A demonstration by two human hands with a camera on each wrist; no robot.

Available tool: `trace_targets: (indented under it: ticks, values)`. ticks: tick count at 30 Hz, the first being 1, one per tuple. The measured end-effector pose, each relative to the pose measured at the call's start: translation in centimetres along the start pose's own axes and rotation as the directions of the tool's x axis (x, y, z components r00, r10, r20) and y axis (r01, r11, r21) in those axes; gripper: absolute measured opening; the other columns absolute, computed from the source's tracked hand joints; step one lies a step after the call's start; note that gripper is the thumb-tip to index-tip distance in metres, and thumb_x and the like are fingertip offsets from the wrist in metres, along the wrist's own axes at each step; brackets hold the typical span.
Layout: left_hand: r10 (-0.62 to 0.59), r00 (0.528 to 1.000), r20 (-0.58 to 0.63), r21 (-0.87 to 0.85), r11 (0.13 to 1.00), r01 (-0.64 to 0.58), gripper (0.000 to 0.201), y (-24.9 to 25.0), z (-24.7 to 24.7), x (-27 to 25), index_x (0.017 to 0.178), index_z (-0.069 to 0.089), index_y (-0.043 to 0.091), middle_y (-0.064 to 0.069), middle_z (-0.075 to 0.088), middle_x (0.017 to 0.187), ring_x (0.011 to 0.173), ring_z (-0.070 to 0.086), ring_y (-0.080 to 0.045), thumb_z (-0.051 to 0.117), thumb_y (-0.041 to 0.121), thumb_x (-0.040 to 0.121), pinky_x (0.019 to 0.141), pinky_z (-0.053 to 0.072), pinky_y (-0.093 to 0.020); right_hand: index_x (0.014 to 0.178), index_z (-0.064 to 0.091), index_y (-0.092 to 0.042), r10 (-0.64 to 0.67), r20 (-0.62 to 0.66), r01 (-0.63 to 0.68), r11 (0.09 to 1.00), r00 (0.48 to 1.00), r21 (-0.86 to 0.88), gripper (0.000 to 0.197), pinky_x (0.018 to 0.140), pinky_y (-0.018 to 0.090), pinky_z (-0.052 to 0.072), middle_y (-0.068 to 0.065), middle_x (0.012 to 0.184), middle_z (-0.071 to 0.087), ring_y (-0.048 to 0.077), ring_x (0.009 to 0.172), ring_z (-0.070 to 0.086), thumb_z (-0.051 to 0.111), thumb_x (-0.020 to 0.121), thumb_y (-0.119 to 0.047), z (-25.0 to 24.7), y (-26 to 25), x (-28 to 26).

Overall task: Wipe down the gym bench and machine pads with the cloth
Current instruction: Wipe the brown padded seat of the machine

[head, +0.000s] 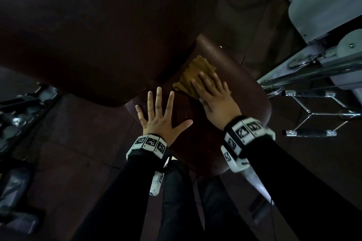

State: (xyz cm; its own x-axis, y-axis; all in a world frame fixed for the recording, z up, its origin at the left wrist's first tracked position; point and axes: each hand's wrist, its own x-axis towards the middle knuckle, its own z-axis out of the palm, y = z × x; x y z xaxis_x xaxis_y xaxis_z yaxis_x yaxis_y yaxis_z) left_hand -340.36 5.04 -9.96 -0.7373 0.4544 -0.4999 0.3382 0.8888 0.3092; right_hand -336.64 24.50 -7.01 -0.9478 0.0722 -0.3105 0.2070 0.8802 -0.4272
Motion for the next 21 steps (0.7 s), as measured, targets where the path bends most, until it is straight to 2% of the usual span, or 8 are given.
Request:
trace_targets:
  ticks: [3, 7, 10, 13, 17, 21]
  values:
    - [0.006, 1.000, -0.002, -0.009, 1.000, -0.006, 0.096, -0.1, 0.0, 0.0, 0.136, -0.036, 0.044, 0.012, -0.049, 0.141, 0.130, -0.046, -0.013, 0.015, 0.092, 0.070, 0.098, -0.036, -0.047, 0.147, 0.018, -0.032, 0.040, -0.026, -0.039, 0.999, 0.999, 0.013, 0.054, 0.114, 0.049, 0.006, -0.005, 0.157, 0.012, 0.026, 0.146, -0.001, 0.040, 0.099, -0.023, 0.7, 1.4, -4.2]
    - [0.033, 0.999, -0.006, -0.010, 0.999, -0.033, 0.094, -0.3, -0.1, 0.0, 0.135, -0.036, 0.046, 0.014, -0.049, 0.141, 0.131, -0.045, -0.012, 0.017, 0.091, 0.070, 0.097, -0.036, -0.046, 0.145, 0.015, -0.038, 0.062, -0.018, -0.060, 0.994, 0.998, 0.088, 0.055, 0.114, 0.043, 0.001, -0.013, 0.156, 0.007, 0.018, 0.145, -0.006, 0.039, 0.100, -0.021, 1.4, 3.6, -9.3]
    - [0.083, 0.996, -0.044, -0.017, 0.996, -0.084, 0.089, -1.2, -0.4, -0.4, 0.138, -0.026, 0.049, 0.018, -0.042, 0.145, 0.134, -0.039, -0.009, 0.022, 0.086, 0.074, 0.104, -0.029, -0.046, 0.144, 0.015, -0.036, 0.070, -0.018, -0.067, 0.990, 0.997, 0.128, 0.057, 0.114, 0.043, 0.000, -0.013, 0.155, 0.007, 0.016, 0.145, -0.009, 0.042, 0.099, -0.017, 2.0, 4.4, -11.9]
    - [0.134, 0.988, -0.070, 0.065, 0.989, -0.130, 0.081, -2.4, -0.8, -0.6, 0.142, -0.019, 0.049, 0.017, -0.032, 0.150, 0.137, -0.032, -0.006, 0.019, 0.082, 0.078, 0.112, -0.017, -0.048, 0.144, 0.016, -0.036, 0.074, -0.024, -0.070, 0.989, 0.997, 0.128, 0.058, 0.115, 0.045, -0.001, -0.014, 0.154, 0.007, 0.018, 0.144, -0.009, 0.045, 0.098, -0.015, 2.0, 4.4, -12.1]
    - [0.150, 0.988, -0.039, 0.103, 0.984, -0.146, 0.074, -2.7, -0.7, -0.4, 0.140, -0.023, 0.048, 0.019, -0.039, 0.145, 0.135, -0.036, -0.007, 0.014, 0.076, 0.083, 0.109, -0.023, -0.047, 0.143, 0.020, -0.035, 0.029, -0.034, -0.025, 0.994, 0.999, 0.110, 0.060, 0.116, 0.047, -0.002, -0.014, 0.153, 0.012, 0.021, 0.144, -0.004, 0.049, 0.095, -0.016, 1.6, 3.7, -9.8]
    - [0.143, 0.988, -0.061, 0.060, 0.988, -0.139, 0.058, -2.6, -0.2, -0.2, 0.140, -0.018, 0.047, 0.019, -0.034, 0.147, 0.135, -0.034, -0.004, 0.015, 0.055, 0.094, 0.108, -0.024, -0.047, 0.141, 0.037, -0.030, -0.096, -0.065, 0.100, 0.993, 0.993, 0.063, 0.052, 0.114, 0.049, 0.003, -0.008, 0.152, 0.023, 0.029, 0.144, 0.009, 0.053, 0.093, -0.020, 2.3, 1.4, -8.3]
